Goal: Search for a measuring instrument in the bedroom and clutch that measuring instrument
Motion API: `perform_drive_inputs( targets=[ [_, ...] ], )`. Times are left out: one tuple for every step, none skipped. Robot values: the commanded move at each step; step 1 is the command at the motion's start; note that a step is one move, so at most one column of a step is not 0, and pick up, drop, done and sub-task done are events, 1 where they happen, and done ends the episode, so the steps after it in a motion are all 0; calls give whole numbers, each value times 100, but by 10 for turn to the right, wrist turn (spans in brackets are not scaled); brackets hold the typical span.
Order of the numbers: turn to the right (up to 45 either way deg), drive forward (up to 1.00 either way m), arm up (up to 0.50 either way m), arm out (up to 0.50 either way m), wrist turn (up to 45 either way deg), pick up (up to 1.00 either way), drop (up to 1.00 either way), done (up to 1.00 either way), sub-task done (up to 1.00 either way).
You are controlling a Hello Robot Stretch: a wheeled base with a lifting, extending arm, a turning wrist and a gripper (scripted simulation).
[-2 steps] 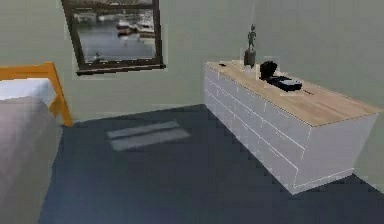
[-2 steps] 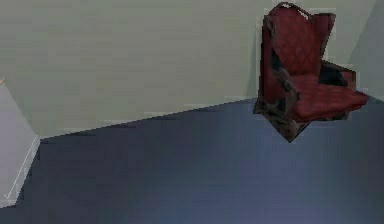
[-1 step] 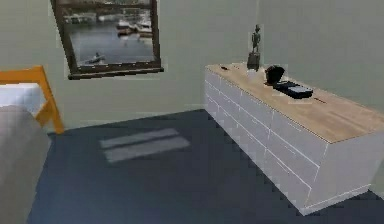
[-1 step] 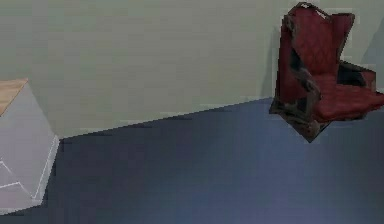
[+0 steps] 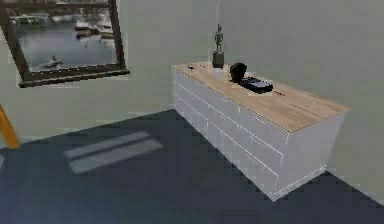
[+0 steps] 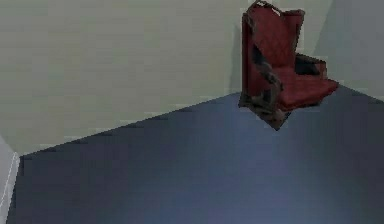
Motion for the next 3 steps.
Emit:
perform_drive_inputs(
  targets=[
    [0,100,0,0,0,0,0,0,0],
    [90,0,0,0,0,0,0,0,0],
    [0,25,0,0,0,0,0,0,0]
  ],
)
